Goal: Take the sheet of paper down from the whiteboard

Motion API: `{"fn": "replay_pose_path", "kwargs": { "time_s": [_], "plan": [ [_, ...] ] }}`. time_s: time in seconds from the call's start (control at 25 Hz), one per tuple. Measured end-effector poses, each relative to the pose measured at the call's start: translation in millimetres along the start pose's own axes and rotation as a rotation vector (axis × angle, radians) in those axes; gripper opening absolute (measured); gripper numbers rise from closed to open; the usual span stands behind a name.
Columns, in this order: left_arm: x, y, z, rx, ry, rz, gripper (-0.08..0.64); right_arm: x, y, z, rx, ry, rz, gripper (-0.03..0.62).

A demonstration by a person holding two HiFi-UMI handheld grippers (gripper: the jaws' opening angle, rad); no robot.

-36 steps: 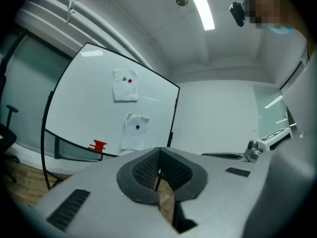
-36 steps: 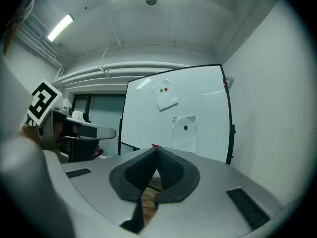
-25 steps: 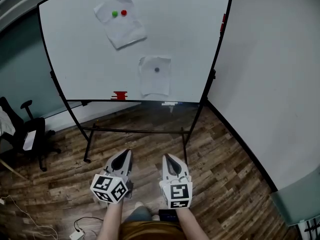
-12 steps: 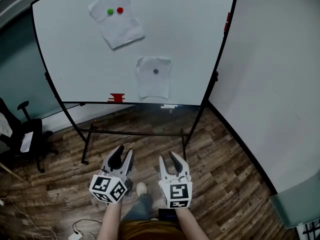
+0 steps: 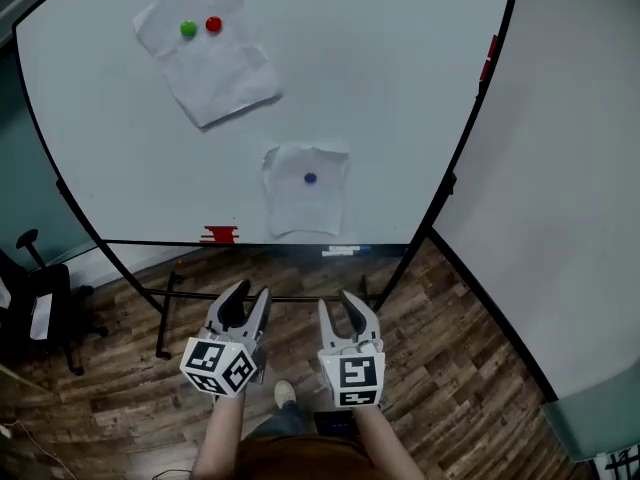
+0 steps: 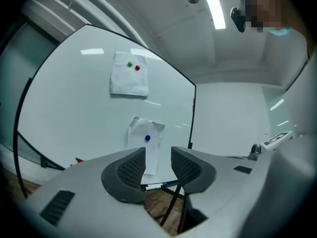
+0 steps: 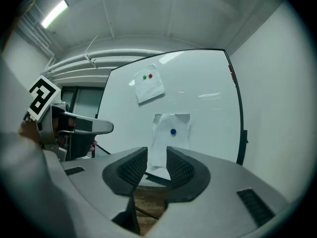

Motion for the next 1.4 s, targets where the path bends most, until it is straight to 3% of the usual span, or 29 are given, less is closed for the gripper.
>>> {"fn": "replay_pose_path", "kwargs": {
  "time_s": [0.24, 0.56, 0.96, 1.4],
  "plan": [
    [-64, -16, 93, -0.002, 0.041, 0.004, 0.166, 22, -20, 106, 0.010, 0.035, -0.012, 0.129],
    [-122, 1, 165, -0.037, 0.091, -0.050, 0.160, 35, -11, 201, -0.030, 0.079, -0.027, 0.129],
    [-136, 7, 193, -0.036, 0.128, -0.069, 0.152, 42, -12, 226, -0.029, 0.116, -0.041, 0.132],
    [-141, 5, 202, -0.029, 0.106, -0.051, 0.143, 46, -11, 242, -0.008, 0.078, -0.042, 0.138]
  ]
}}
Point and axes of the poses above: the fingertips, and each gripper's own axes: z forward along the fingers, x to its right, y out of its underside, the point moved 6 cm from there along -z, backward along the fingers, and after that the axes turned 9 degrees about z, right-handed, at the moved point
